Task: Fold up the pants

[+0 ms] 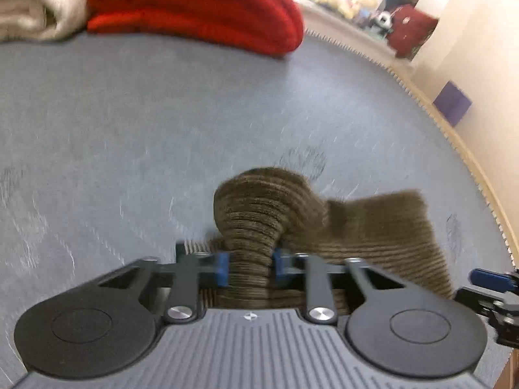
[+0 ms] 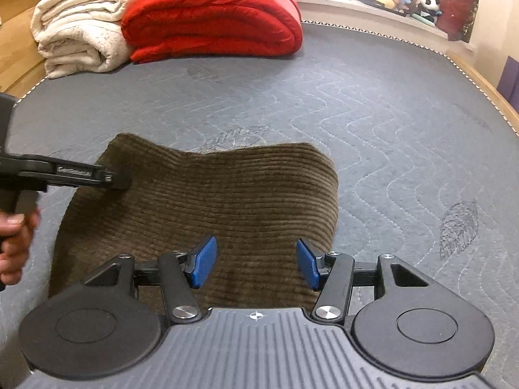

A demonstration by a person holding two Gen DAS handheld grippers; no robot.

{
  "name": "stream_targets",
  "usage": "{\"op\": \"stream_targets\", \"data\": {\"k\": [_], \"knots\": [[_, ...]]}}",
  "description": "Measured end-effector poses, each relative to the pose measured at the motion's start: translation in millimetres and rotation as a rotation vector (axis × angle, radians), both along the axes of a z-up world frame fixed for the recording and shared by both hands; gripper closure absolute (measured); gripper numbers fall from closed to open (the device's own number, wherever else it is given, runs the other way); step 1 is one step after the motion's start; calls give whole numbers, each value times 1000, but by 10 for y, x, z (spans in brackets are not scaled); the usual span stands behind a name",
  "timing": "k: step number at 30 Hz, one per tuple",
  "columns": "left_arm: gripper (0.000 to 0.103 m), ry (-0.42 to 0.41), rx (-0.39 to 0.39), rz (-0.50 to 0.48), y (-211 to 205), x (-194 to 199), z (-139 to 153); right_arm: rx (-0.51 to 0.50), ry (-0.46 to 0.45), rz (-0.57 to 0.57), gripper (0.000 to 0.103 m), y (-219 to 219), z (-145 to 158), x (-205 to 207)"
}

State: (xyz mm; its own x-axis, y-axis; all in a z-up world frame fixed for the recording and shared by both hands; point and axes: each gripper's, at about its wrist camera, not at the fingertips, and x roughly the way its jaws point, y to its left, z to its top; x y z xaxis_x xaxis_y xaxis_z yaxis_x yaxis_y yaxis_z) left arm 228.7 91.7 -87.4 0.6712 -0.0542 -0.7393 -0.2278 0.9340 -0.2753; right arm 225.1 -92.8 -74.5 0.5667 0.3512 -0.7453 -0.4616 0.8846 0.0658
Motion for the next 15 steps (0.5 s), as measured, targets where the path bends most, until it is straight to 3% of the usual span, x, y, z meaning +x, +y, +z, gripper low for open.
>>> {"op": "stream_targets", "data": {"k": [2, 4, 6, 8, 9, 10, 11, 12, 15], "knots": [[82, -24, 36, 34, 2, -29, 19, 10, -24, -36, 46, 0, 22, 60], [76, 20, 35, 38, 32, -5, -67, 13, -39, -75, 46, -11, 24, 130], [48, 63, 44, 65, 66, 6, -62, -1, -19, -123, 45, -16, -30, 222], [34, 93, 136, 97, 11, 2, 61, -54, 53, -156, 45, 8, -169, 314], [35, 83, 183, 107, -33, -18, 130, -82, 93, -176, 45, 13, -246, 353], [37, 61, 235, 110, -101, -48, 217, -93, 122, -189, 45, 14, -299, 374], [46, 30, 272, 96, -174, -90, 305, -92, 146, -201, 45, 9, -337, 389], [66, -6, 291, 54, -275, -118, 390, -87, 152, -205, 45, 13, -341, 394], [94, -21, 313, -60, -435, -157, 395, -106, 111, -183, 45, 58, -317, 367]]}}
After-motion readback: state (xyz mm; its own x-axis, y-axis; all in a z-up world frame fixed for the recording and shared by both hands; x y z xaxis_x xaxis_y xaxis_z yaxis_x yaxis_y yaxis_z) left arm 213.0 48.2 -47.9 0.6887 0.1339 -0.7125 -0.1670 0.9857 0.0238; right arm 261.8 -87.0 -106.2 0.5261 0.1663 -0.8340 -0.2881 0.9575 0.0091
